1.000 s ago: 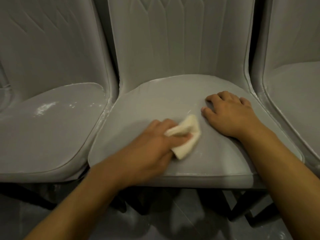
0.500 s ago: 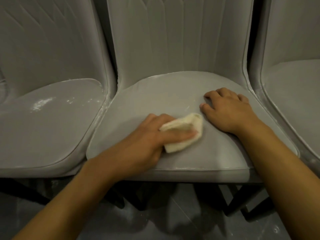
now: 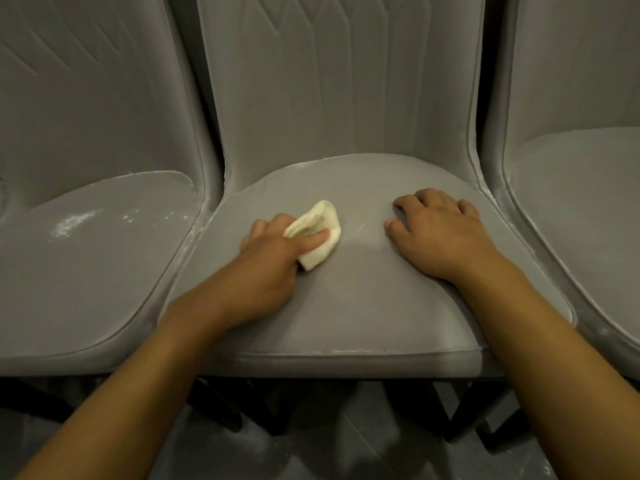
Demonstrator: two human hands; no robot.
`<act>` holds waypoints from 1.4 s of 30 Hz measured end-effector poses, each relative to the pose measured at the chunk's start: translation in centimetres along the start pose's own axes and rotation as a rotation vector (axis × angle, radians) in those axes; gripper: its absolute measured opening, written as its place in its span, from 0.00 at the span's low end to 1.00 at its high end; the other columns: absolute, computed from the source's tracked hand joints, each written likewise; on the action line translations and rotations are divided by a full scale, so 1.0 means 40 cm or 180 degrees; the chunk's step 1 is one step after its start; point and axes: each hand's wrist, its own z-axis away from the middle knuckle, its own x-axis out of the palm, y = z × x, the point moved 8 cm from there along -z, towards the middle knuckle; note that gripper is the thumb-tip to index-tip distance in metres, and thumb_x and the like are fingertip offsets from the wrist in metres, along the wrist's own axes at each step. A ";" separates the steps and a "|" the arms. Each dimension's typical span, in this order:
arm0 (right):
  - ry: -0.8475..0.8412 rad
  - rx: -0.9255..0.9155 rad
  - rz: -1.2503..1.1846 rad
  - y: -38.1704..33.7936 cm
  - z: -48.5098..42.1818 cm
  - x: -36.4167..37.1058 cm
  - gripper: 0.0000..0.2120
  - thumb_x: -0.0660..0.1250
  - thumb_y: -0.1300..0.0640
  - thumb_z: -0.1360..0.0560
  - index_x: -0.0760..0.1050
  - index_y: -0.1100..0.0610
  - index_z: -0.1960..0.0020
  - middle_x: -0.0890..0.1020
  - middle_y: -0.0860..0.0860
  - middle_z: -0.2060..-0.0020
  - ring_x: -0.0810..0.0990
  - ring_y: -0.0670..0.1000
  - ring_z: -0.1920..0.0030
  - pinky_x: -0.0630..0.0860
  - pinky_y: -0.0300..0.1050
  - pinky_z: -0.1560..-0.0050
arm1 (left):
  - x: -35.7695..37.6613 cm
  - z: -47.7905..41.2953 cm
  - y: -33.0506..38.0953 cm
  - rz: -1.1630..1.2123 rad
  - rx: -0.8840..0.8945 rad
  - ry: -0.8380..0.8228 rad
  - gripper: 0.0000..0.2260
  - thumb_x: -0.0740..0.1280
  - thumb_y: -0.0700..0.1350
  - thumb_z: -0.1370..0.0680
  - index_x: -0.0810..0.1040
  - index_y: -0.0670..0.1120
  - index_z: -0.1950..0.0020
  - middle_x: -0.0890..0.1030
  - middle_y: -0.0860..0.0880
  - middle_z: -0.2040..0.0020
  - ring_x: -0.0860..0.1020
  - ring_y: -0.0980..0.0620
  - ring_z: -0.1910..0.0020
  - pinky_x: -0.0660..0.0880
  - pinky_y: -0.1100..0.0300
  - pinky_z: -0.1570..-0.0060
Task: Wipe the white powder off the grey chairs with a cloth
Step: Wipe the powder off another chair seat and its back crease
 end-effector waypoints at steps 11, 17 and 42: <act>-0.0002 -0.0030 -0.0103 0.003 0.004 -0.005 0.25 0.50 0.39 0.18 0.64 0.49 0.26 0.66 0.53 0.27 0.61 0.55 0.26 0.53 0.59 0.25 | 0.067 -0.235 0.099 -0.0020 -0.0058 -0.0592 0.22 0.55 0.50 0.16 0.65 0.67 0.23 0.65 0.48 0.32 0.64 0.39 0.35 0.61 0.45 0.30; -0.0005 -0.0062 -0.0131 0.005 -0.001 0.003 0.25 0.50 0.40 0.18 0.63 0.49 0.25 0.66 0.53 0.27 0.60 0.56 0.25 0.51 0.60 0.24 | 0.008 -0.009 0.043 0.0152 0.0294 -0.0713 0.28 0.54 0.45 0.21 0.64 0.72 0.27 0.65 0.54 0.38 0.66 0.44 0.37 0.60 0.50 0.29; -0.0062 -0.0005 -0.0028 -0.004 0.002 -0.006 0.25 0.50 0.39 0.19 0.63 0.47 0.25 0.66 0.54 0.26 0.62 0.56 0.26 0.53 0.58 0.25 | -0.054 0.152 -0.108 -0.0669 -0.0716 0.0000 0.31 0.55 0.43 0.18 0.52 0.73 0.23 0.63 0.53 0.35 0.63 0.46 0.40 0.60 0.54 0.42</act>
